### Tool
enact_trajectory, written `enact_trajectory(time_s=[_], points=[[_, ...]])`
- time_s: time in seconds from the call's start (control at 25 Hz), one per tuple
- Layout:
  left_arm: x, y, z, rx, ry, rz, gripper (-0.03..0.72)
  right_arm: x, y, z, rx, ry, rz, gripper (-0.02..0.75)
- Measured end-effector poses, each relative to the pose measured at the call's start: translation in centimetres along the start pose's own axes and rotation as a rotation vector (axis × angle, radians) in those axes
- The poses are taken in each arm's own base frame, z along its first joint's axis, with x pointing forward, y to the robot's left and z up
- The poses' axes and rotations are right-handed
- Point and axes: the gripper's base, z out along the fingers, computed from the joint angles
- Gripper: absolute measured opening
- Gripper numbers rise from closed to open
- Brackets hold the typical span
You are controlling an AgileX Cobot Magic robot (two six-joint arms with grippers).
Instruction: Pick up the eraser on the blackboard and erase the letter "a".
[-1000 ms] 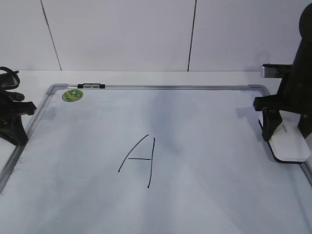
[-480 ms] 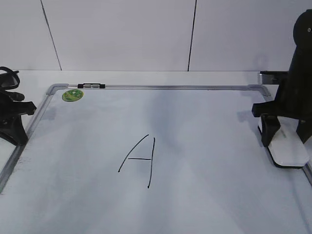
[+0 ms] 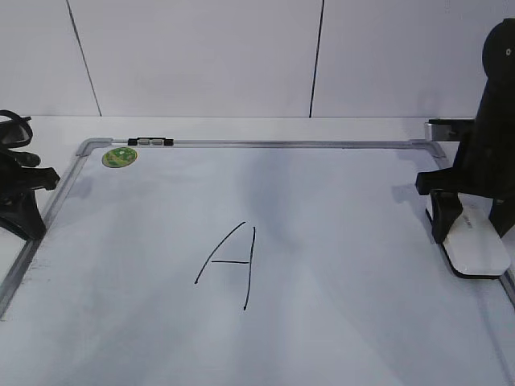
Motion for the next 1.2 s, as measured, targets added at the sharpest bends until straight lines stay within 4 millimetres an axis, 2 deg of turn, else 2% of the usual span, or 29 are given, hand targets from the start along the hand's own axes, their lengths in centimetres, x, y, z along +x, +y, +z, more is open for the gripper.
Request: enact_trajectory(time_s=[0.56,0.8,1.0,1.2], points=[[0.00,0.00,0.00,0.000,0.000,0.000,0.025,-0.10,0.03,0.37,-0.001,0.010,0.000,0.531],[0.00,0.00,0.00,0.000,0.000,0.000,0.026,-0.11,0.07,0.44,-0.005,0.012,0.002,0.565],[0.00,0.00,0.00,0.000,0.000,0.000,0.027,-0.17,0.09,0.35,-0.007,0.009,0.003,0.626],[-0.02,0.00,0.00,0.000,-0.002,0.000,0.027,-0.31,0.09,0.14,-0.008,0.000,0.003,0.645]])
